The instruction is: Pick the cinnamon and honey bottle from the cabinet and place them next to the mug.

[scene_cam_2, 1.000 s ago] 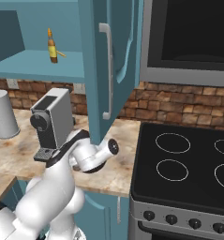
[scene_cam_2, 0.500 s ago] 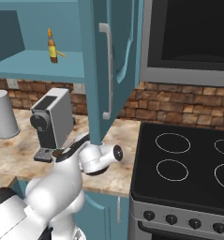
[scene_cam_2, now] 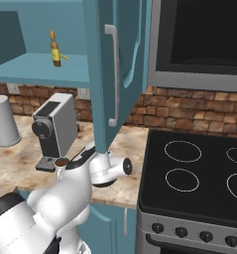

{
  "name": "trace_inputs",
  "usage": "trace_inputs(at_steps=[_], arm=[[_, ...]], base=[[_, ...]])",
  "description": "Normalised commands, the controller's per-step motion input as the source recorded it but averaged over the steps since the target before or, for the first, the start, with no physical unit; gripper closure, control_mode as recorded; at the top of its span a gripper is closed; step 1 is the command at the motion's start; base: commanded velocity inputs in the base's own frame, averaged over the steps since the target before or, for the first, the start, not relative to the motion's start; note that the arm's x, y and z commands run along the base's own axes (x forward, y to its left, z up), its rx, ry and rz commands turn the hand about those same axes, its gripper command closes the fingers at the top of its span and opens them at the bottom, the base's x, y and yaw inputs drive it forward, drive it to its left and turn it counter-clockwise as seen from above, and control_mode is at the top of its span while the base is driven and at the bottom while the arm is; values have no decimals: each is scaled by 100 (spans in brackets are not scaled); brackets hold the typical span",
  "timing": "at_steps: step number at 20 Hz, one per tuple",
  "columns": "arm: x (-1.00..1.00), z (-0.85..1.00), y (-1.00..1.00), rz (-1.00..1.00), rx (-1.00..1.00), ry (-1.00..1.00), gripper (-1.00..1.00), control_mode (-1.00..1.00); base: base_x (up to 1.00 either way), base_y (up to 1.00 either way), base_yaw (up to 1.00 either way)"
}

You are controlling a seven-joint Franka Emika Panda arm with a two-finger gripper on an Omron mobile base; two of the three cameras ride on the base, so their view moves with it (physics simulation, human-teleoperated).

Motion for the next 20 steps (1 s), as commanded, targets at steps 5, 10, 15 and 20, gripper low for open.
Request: trace_inputs(at_steps=[5,10,15,20], arm=[[4,-5,21,2,0,-5,100,-100],[6,-9,31,0,0,-1,100,-100],[1,-16,25,0,0,-2,100,-100],[0,-23,22,0,0,-1,100,-100]], base=[[0,0,0],[0,0,0],[0,0,0],[0,0,0]])
